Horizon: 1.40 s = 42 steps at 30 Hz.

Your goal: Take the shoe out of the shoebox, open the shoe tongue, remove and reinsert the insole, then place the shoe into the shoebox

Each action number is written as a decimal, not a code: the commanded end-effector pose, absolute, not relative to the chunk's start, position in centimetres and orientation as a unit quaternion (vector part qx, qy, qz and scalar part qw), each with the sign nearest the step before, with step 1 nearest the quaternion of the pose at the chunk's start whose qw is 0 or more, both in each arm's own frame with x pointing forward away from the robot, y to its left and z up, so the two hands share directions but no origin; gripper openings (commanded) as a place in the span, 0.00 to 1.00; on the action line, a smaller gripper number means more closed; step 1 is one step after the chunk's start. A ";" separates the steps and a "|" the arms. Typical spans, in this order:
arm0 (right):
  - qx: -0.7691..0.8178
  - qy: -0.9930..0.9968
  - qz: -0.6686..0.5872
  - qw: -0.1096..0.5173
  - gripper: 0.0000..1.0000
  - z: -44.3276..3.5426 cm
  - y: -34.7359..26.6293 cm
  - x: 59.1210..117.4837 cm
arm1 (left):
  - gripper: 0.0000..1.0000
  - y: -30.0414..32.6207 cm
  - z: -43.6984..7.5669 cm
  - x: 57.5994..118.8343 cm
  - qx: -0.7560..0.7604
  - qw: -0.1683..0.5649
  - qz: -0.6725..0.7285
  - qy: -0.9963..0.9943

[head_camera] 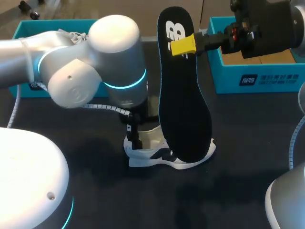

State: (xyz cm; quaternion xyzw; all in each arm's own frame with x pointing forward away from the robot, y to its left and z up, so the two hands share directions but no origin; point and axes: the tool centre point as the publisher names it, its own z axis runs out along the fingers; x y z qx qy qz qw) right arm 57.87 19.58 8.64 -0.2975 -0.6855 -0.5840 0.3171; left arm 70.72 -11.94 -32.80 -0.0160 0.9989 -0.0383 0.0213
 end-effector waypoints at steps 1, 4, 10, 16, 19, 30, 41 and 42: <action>-0.297 -0.686 -0.583 0.318 0.00 8.6 19.9 58.0 | 1.00 -12.6 -33.0 71.0 -0.016 0.019 -0.032 0.999; -0.297 -0.686 -0.583 0.318 0.00 8.6 19.9 58.0 | 1.00 -12.6 -33.0 71.0 -0.016 0.019 -0.032 0.999; -0.297 -0.686 -0.583 0.318 0.00 8.6 19.9 58.0 | 1.00 -12.6 -33.0 71.0 -0.016 0.019 -0.032 0.999; -0.297 -0.686 -0.583 0.318 0.00 8.6 19.9 58.0 | 1.00 -12.6 -33.0 71.0 -0.016 0.019 -0.032 0.999; -0.297 -0.686 -0.583 0.318 0.00 8.6 19.9 58.0 | 1.00 -12.6 -33.0 71.0 -0.016 0.019 -0.032 0.999; -0.297 -0.686 -0.583 0.318 0.00 8.6 19.9 58.0 | 1.00 -14.1 -32.2 72.6 -0.015 0.010 -0.051 0.999; -0.297 -0.686 -0.583 0.318 0.00 8.6 19.9 58.0 | 1.00 -16.6 -33.2 74.8 -0.008 0.020 -0.064 0.998; -0.297 -0.686 -0.583 0.318 0.00 8.6 19.9 58.0 | 1.00 -16.8 -33.4 74.9 -0.007 0.011 -0.071 0.997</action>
